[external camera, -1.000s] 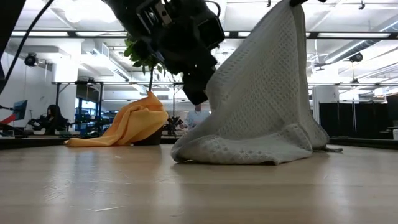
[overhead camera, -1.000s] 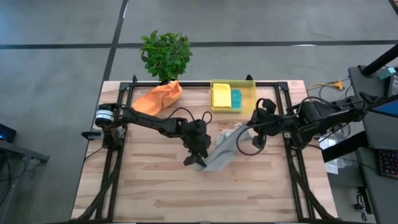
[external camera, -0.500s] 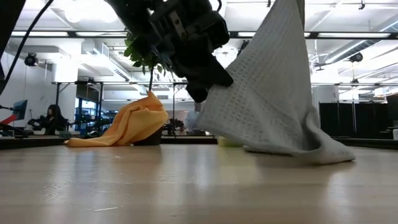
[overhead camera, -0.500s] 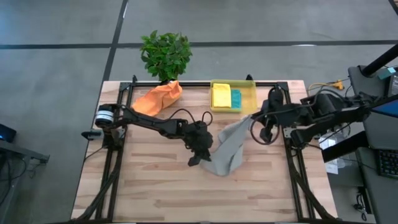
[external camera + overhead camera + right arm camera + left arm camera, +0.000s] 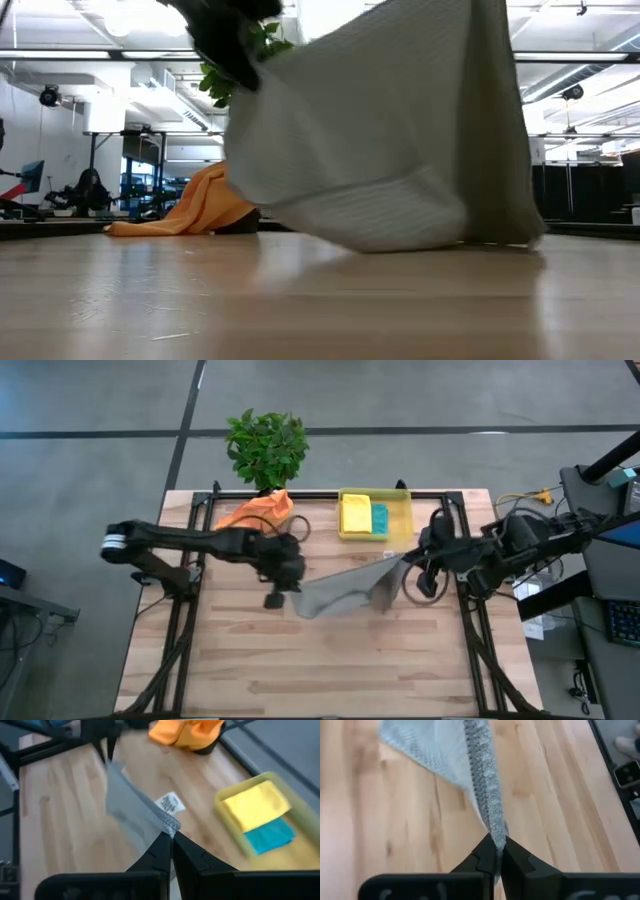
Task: Fold microfiber towels
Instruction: Fold the gray microfiber towel
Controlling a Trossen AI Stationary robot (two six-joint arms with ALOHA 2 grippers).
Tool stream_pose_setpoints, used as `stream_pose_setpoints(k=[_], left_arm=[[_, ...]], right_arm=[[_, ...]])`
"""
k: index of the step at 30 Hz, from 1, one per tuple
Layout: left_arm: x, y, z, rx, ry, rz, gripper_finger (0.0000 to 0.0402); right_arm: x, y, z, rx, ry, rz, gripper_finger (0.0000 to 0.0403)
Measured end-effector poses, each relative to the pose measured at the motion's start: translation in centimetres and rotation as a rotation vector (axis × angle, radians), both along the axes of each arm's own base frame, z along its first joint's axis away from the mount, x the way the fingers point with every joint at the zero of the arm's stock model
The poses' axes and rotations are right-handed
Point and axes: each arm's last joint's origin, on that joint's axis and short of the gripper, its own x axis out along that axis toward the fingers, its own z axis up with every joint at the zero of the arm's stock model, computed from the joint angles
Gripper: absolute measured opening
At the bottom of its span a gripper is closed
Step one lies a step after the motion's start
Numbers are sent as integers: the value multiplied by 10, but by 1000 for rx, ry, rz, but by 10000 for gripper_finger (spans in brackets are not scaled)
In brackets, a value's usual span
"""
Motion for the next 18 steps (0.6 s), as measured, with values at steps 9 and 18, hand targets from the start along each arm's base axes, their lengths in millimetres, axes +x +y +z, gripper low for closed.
stream_pose_setpoints(k=[9, 18], left_arm=[[-79, -16, 56, -77, -6, 119, 0], [-118, -69, 102, -442, 11, 43, 0]], right_arm=[[34, 76, -21, 116, 29, 149, 8], [48, 154, 10, 316, -57, 207, 8]])
